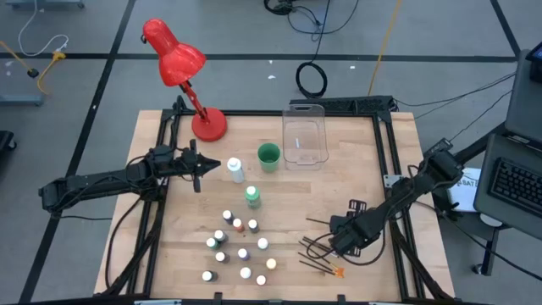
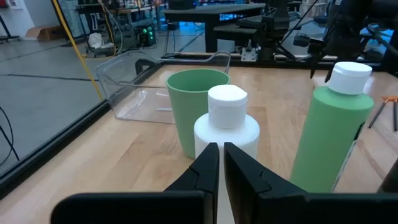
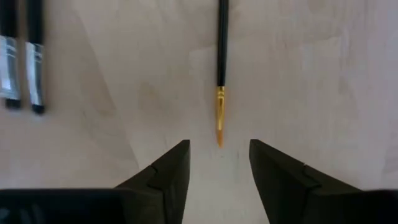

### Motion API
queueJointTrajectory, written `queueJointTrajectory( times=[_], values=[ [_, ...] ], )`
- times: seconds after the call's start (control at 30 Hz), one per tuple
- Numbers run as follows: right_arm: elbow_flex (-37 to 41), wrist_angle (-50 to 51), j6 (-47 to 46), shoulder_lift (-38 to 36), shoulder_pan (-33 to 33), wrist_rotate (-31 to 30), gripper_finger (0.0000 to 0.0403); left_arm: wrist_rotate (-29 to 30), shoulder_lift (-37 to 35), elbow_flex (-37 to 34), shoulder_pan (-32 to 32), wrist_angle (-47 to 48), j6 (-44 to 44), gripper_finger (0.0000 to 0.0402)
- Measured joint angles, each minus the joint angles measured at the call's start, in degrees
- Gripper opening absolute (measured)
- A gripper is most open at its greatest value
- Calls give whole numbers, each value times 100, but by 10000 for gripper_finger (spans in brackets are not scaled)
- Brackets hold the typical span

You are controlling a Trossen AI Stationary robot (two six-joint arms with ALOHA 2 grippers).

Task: Pick & Place Paint Supplies
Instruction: Put the orange paint brush into the green cup

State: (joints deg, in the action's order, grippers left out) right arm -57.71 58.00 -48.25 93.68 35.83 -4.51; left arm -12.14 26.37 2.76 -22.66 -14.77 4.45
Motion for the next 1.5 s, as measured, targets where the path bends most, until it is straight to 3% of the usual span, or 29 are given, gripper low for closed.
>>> queueJointTrajectory(
  times=[0.3, 0.63, 0.77, 1.17, 1.33, 1.5],
  values=[
    [8, -102, -9, 331, -57, -13, 156, 0, 0, -1, 1, -4, 50, 26],
    [642, -542, 146, 365, -98, 95, 150, 2, 0, -2, 1, -12, 127, 26],
    [948, -922, 419, 363, -151, 440, 125, 2, 0, -2, 0, -17, 120, 26],
    [1165, -1121, 526, 349, -381, 581, 20, 20, 0, -2, -1, -36, 173, 26],
    [1190, -1078, 226, 262, -381, 408, 5, 20, 0, -2, 0, -39, 175, 26],
    [1209, -911, -213, -200, -176, -495, 1, 20, 0, -2, 1, -41, 184, 26]
  ],
)
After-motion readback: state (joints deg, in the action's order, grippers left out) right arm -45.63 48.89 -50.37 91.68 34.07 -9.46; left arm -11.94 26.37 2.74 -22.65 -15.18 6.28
